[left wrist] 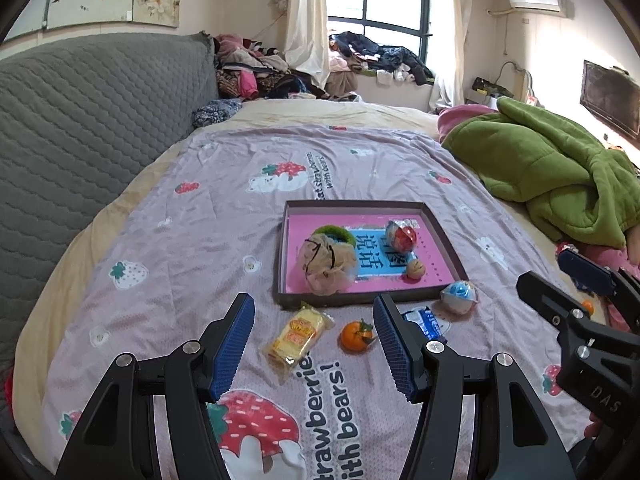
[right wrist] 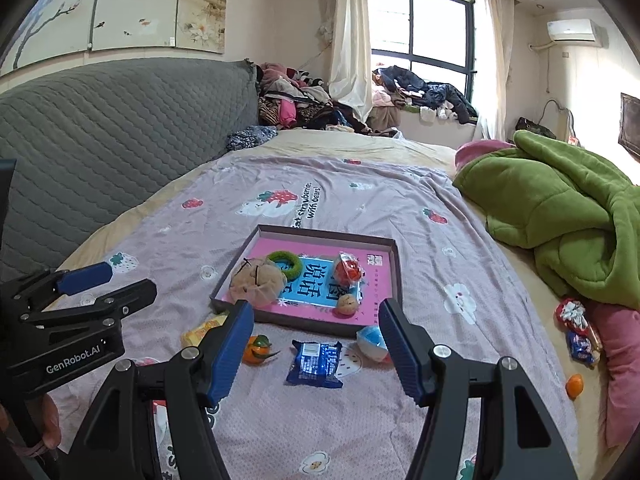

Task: Organize objects
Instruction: 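Move the left gripper to the yellow bread package while the right gripper approaches the blue biscuit packet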

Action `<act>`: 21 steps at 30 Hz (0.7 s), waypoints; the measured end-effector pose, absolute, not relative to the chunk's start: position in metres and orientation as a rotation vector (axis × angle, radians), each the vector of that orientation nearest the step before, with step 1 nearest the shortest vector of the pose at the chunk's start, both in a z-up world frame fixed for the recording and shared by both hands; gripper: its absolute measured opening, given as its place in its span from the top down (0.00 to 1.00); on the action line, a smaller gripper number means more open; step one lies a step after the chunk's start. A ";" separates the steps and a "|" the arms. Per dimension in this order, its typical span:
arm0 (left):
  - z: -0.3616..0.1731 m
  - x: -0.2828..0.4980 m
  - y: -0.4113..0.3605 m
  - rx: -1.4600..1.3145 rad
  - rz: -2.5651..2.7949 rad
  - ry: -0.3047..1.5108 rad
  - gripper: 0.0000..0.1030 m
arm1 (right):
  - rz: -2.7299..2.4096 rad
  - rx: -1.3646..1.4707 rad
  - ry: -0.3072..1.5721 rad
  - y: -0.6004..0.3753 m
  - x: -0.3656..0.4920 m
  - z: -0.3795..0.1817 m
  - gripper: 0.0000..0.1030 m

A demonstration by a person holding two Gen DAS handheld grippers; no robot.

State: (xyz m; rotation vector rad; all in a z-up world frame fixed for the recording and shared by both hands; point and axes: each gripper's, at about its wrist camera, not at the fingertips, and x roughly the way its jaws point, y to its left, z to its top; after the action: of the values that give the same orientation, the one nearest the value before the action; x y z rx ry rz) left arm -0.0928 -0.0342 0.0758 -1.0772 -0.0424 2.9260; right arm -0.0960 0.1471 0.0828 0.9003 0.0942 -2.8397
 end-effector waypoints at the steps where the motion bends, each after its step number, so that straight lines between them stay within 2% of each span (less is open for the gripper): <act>1: 0.073 -0.092 -0.034 -1.077 2.928 -0.041 0.38 | -2.842 0.901 0.092 0.147 -0.095 0.081 0.37; 21: 0.025 -0.086 -0.041 -1.157 2.891 -0.023 0.38 | -2.806 0.969 0.075 0.146 -0.093 0.043 0.37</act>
State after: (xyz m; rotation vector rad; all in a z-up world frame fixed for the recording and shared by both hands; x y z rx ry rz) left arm -0.0863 -0.0413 0.0249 -1.1566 -0.0230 2.8914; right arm -0.0934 0.1465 0.0435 0.9690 0.0749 -2.8063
